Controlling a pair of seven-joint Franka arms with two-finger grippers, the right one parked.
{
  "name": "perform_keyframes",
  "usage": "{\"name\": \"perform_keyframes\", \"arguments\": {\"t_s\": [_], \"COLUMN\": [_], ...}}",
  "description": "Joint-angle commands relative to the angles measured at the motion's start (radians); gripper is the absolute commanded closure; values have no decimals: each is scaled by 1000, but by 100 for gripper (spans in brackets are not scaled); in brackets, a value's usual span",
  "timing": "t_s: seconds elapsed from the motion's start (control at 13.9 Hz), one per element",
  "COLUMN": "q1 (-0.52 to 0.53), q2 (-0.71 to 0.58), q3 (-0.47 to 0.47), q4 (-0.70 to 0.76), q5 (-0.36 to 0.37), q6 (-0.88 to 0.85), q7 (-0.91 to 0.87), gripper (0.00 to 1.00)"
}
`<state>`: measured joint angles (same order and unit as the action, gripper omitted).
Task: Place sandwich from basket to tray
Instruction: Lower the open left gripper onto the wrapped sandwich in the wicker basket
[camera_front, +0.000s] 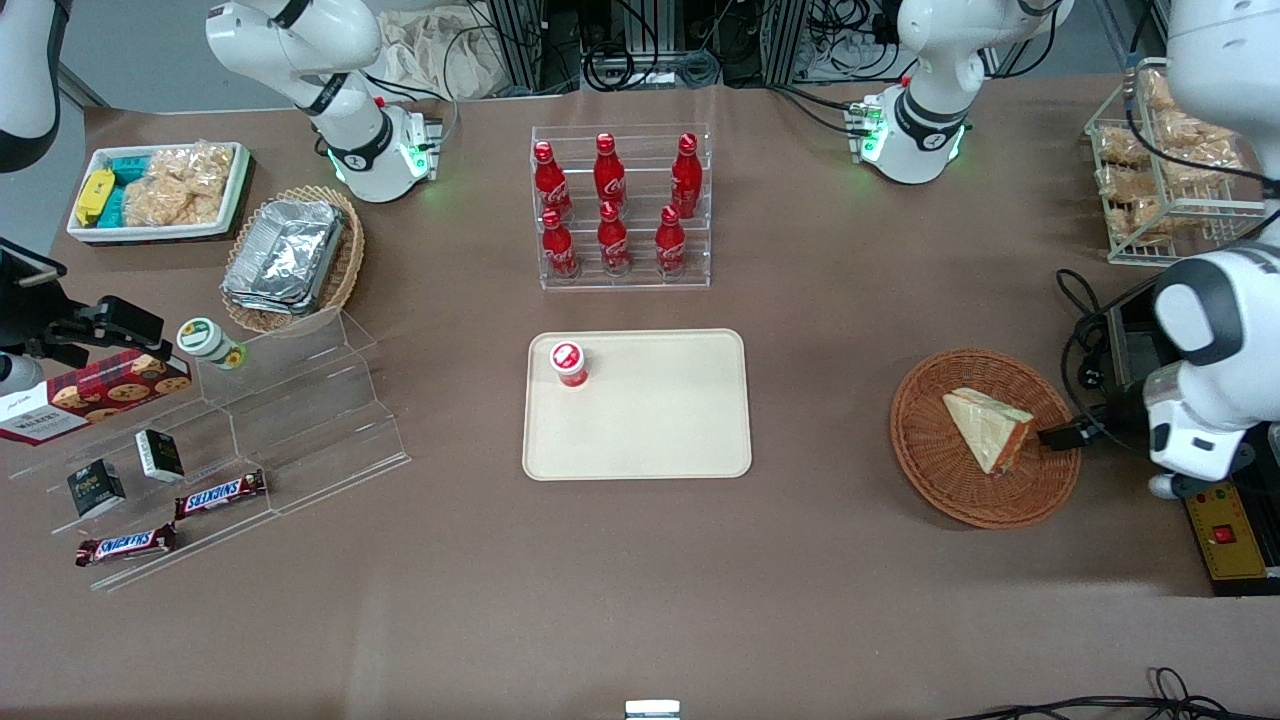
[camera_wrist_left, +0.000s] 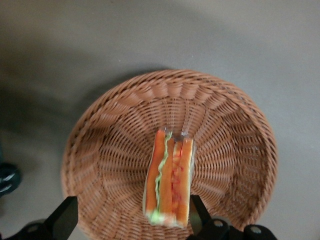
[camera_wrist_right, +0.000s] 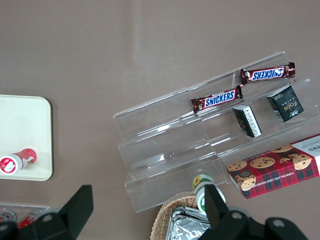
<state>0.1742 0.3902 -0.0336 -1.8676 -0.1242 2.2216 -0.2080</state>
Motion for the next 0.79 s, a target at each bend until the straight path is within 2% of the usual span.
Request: {"name": "perform_keyframes", "arguments": {"t_s": [0.0, 0.22, 0.5, 0.58, 0.72], "q1": [-4, -13, -28, -36, -36], "q2": [-1, 12, 4, 4, 1], "q3": [-8, -9, -11, -12, -12], "q4": [-44, -51, -130, -130, -122], "q5": [-47, -61, -61, -61, -60], "q6": [59, 61, 136, 133, 125], "q7": [1, 22, 50, 50, 51], "gripper": [0, 0, 1, 10, 49]}}
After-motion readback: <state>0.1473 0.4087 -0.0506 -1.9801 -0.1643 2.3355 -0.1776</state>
